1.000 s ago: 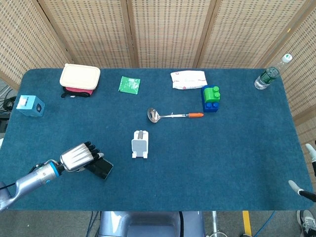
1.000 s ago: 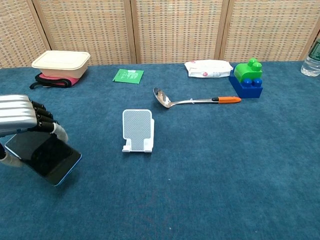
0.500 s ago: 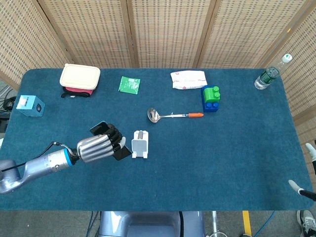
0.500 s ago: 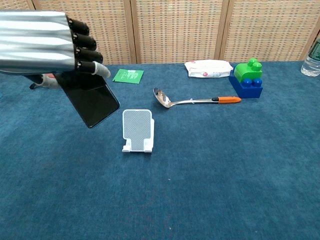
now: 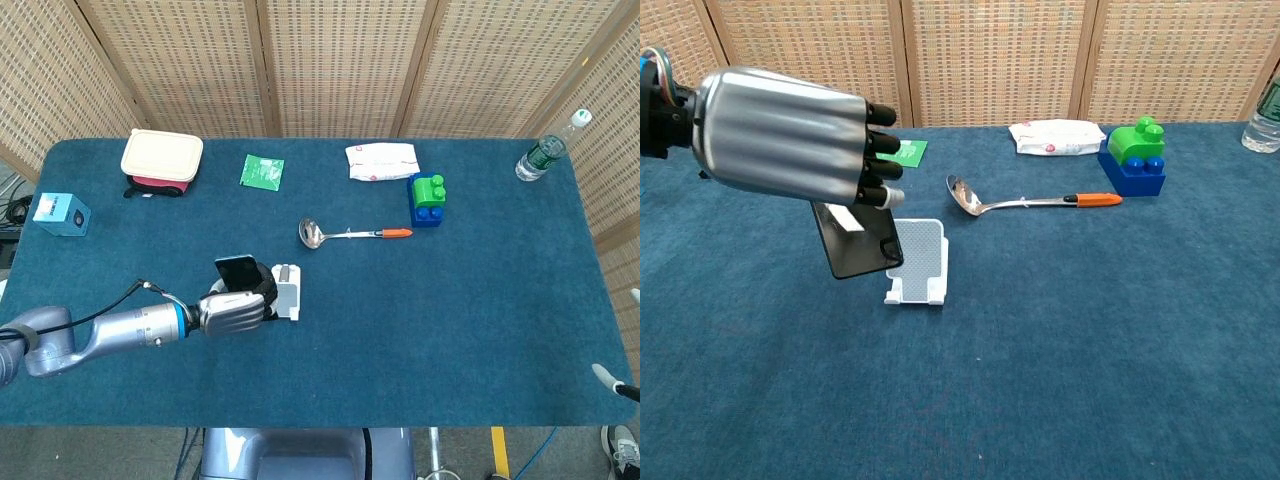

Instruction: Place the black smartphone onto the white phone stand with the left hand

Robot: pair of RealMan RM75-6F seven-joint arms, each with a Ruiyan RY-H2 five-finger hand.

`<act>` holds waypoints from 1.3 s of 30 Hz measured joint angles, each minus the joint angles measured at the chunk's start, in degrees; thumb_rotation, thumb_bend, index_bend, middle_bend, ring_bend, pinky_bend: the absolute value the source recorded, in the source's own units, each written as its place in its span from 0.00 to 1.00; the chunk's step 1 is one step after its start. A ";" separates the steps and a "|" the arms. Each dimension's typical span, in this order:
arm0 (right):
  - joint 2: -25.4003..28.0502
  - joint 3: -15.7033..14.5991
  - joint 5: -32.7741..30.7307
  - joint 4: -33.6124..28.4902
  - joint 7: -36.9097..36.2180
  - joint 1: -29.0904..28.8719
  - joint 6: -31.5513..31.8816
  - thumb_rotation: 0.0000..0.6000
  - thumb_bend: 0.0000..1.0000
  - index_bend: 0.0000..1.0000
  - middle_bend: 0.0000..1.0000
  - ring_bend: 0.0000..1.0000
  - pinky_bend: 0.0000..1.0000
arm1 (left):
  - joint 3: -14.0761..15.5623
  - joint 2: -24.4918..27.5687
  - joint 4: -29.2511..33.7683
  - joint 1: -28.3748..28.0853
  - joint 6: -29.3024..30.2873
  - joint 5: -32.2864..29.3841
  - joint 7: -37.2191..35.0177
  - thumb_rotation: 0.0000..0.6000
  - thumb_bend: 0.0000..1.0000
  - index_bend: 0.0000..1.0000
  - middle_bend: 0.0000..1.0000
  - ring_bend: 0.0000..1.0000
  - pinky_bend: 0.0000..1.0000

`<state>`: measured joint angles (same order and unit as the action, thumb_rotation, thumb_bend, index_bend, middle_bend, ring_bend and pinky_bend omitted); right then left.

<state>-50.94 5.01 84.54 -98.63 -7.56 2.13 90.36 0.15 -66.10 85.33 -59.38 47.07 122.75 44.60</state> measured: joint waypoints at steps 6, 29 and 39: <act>0.71 0.20 -0.65 0.53 -2.73 -0.07 -0.57 1.00 0.00 0.00 0.00 0.00 0.00 | -0.61 -2.82 -1.03 -2.30 -5.50 -1.28 0.83 1.00 0.11 0.51 0.49 0.55 0.43; 1.62 0.72 -2.40 1.68 -6.15 -0.62 -2.42 1.00 0.00 0.00 0.00 0.00 0.00 | -1.63 -9.33 -4.52 -7.61 -14.44 -5.18 4.08 1.00 0.10 0.51 0.47 0.55 0.43; 1.76 0.81 -2.76 1.92 -6.84 -0.59 -2.58 1.00 0.00 0.00 0.00 0.00 0.00 | -0.98 -11.78 -6.04 -8.73 -15.37 -5.44 4.66 1.00 0.10 0.50 0.43 0.55 0.43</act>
<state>-49.18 5.82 81.78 -96.71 -14.40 1.54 87.78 -0.83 -77.88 79.29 -68.11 31.70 117.31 49.26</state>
